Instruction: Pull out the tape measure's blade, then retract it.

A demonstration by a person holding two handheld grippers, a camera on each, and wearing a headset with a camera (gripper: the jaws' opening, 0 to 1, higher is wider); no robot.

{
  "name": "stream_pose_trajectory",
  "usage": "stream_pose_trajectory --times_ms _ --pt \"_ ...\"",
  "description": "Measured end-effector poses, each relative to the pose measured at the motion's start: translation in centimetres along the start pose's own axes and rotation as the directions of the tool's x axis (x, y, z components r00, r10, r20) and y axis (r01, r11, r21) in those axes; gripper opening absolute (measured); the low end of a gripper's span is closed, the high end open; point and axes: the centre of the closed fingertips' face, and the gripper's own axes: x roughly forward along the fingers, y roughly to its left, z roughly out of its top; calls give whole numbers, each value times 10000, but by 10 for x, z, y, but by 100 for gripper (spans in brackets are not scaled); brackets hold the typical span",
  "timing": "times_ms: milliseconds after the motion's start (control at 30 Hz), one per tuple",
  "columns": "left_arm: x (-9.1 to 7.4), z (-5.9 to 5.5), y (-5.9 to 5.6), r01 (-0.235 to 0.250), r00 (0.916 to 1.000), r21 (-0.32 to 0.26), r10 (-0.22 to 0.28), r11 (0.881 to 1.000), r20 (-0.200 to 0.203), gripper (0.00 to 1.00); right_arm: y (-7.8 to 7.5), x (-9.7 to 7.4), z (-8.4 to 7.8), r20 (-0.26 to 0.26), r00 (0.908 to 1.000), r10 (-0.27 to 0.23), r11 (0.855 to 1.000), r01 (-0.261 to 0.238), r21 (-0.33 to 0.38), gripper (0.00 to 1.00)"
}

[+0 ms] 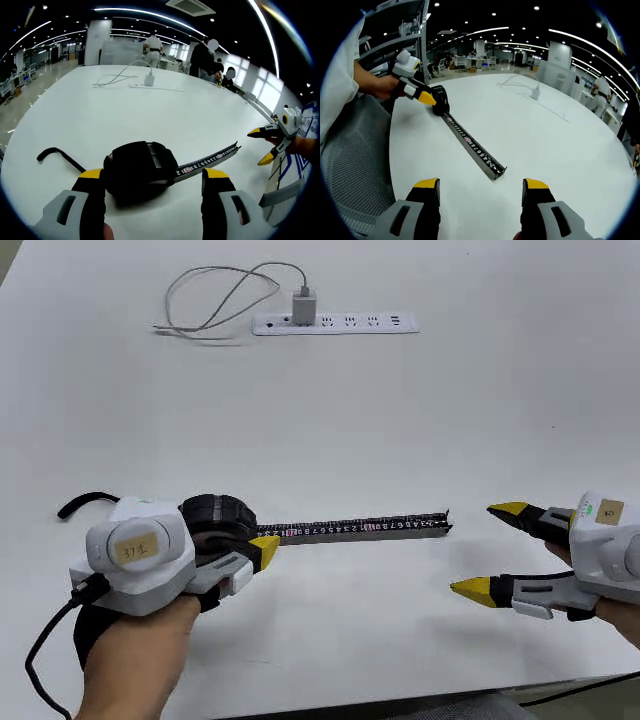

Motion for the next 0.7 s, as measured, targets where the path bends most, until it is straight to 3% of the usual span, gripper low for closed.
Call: stream_pose_trajectory --times_ms 367,567,700 --pt "3 1 4 -576 9983 -119 576 9983 42 71 -17 16 2 -592 9944 873 9920 -922 -865 57" --pt "4 1 8 -799 9967 -346 803 9962 88 69 -16 23 -2 -1177 9798 1619 9763 -1764 -1256 53" --pt "6 1 9 -936 9955 -460 941 9945 87 68 -16 27 -2 -1384 9724 1877 9686 -2067 -1383 51"
